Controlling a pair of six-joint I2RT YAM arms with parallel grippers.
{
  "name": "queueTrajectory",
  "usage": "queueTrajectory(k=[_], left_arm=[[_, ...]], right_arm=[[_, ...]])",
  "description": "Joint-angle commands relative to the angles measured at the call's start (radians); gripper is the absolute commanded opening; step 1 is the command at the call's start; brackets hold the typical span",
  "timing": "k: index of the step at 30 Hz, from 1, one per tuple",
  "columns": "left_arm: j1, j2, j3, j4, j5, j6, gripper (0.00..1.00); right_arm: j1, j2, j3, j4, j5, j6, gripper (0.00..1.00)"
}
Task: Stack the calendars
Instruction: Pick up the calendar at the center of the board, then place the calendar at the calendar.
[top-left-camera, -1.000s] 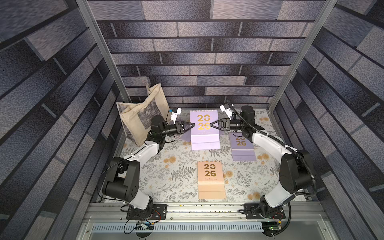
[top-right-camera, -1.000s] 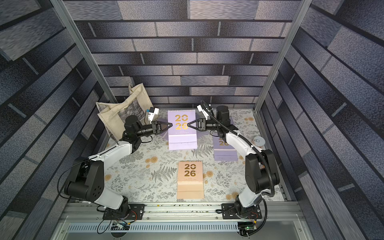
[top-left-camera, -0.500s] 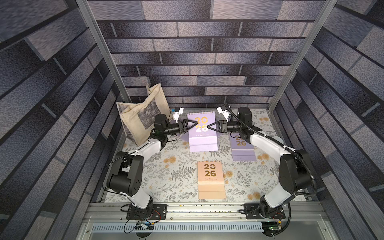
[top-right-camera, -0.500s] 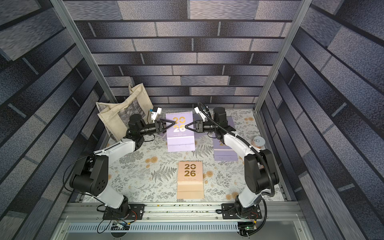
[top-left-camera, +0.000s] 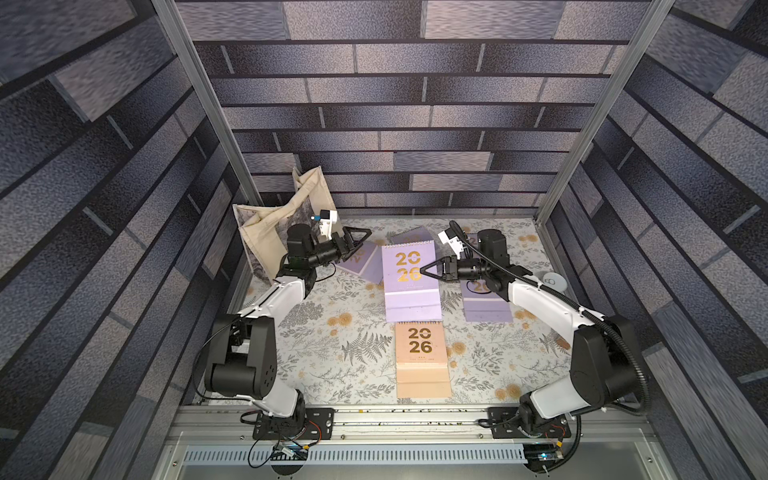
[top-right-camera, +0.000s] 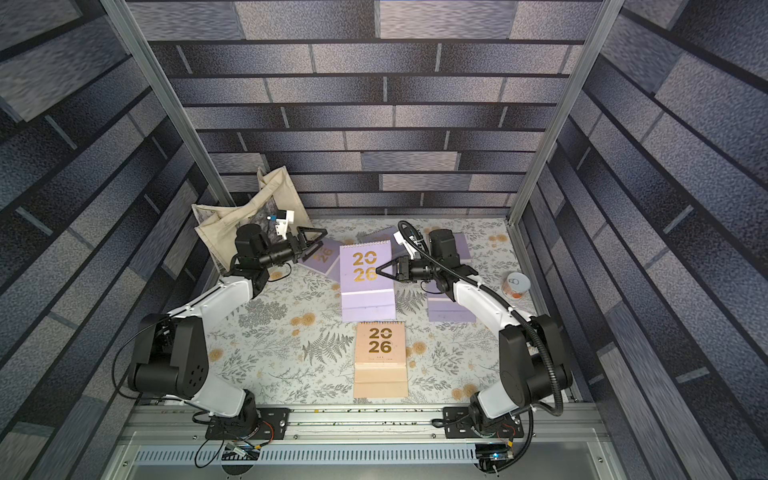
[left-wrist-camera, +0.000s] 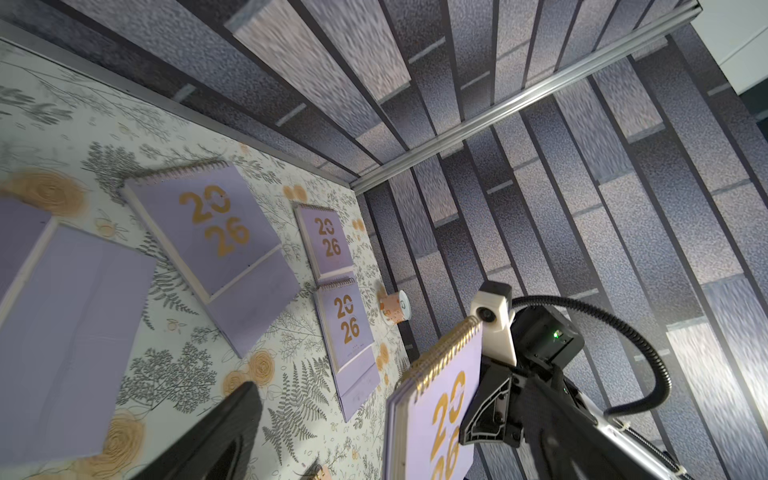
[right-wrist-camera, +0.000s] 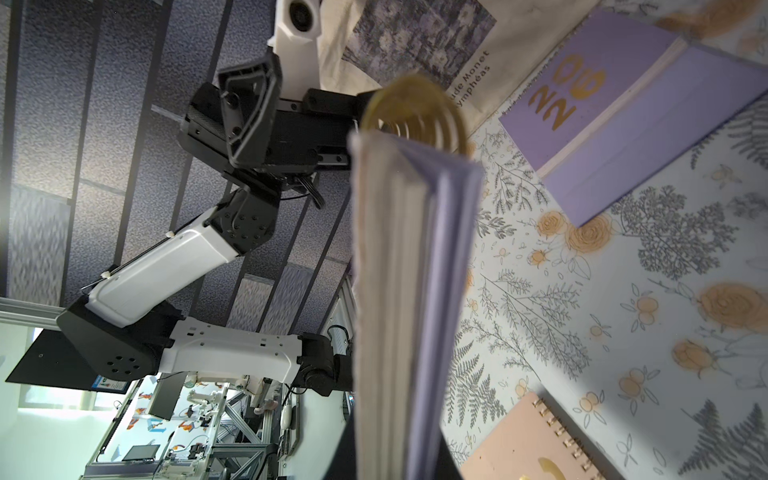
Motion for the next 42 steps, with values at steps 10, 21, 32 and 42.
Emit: queueTrajectory(k=[10, 21, 32, 42], left_arm=[[0.085, -0.112, -0.039, -0.092, -0.083, 0.029, 1.0], [0.059, -0.071, -0.061, -0.026, -0.087, -0.004, 1.0], [0.051, -0.039, -0.06, 0.006, -0.069, -0.021, 1.0], [0.052, -0.038, -0.064, 0.005, -0.068, -0.019, 1.0]], right_arm=[[0.044, -0.283, -0.205, -0.359, 0.113, -0.012, 0.0], [0.15, -0.359, -0.456, -0.186, 0.179, 0.217, 0.0], [0.15, -0.318, -0.523, -0.063, 0.212, 0.279, 0.0], [0.151, -0.233, -0.523, -0.039, 0.207, 0.271, 0.0]])
